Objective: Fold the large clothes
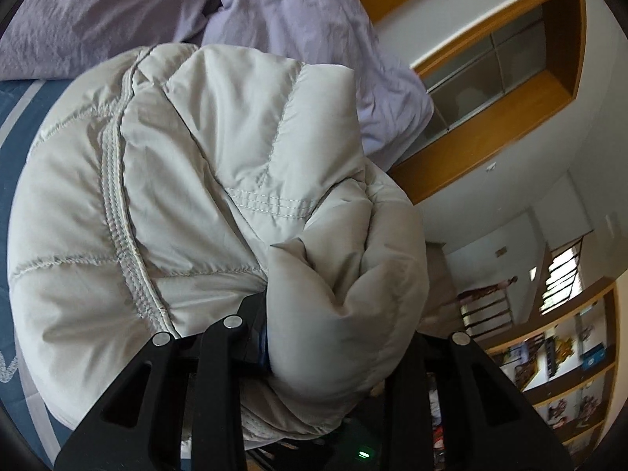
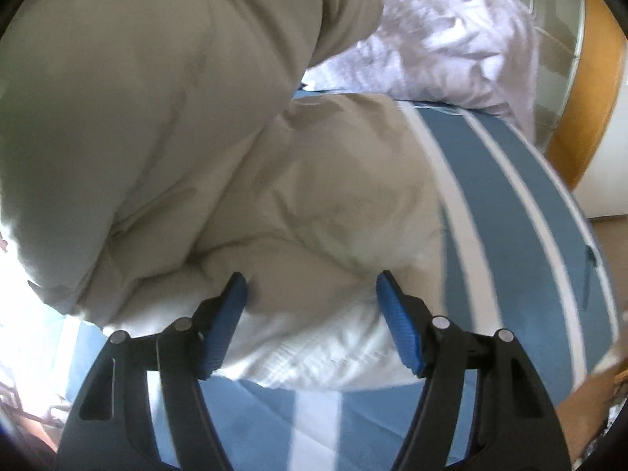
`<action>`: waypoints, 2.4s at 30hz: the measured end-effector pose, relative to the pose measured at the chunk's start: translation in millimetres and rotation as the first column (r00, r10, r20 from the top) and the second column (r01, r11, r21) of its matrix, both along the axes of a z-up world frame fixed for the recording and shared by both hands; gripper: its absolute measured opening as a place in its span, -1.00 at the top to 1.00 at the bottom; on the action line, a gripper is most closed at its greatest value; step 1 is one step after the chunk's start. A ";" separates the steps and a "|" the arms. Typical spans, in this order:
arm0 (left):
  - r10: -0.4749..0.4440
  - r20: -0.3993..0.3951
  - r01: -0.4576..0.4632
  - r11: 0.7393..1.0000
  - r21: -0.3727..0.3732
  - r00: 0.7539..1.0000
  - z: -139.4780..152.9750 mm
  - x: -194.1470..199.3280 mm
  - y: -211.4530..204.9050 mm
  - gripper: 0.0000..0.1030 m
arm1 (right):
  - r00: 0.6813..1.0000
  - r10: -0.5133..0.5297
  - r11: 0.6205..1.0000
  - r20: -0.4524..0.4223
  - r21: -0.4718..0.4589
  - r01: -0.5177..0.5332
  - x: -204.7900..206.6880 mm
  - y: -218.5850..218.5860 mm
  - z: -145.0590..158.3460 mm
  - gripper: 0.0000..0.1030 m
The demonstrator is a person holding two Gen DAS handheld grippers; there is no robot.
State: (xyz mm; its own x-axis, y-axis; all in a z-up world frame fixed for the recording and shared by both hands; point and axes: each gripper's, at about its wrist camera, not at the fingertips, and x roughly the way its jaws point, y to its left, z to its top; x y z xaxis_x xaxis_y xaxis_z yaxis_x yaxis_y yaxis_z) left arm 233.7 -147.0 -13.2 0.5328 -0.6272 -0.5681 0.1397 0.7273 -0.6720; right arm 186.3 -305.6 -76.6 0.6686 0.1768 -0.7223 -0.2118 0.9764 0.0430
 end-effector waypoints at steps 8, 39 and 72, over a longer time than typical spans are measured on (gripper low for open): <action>-0.039 0.004 0.038 0.984 0.173 0.999 -17.3 3.9 -39.3 0.41 | 0.995 -0.097 0.995 -0.014 -0.020 0.096 -15.4 -46.6 -5.8 -0.35; -0.022 0.162 -0.040 0.928 0.370 0.986 35.0 -41.1 -26.1 -0.55 | 0.951 -0.308 0.949 0.036 0.083 0.304 -29.0 -127.6 37.6 -0.35; -0.106 0.115 0.030 0.851 0.524 0.988 -49.2 -30.5 -69.0 -0.56 | 0.995 -0.074 0.977 0.068 0.206 0.059 17.9 -113.6 84.7 0.19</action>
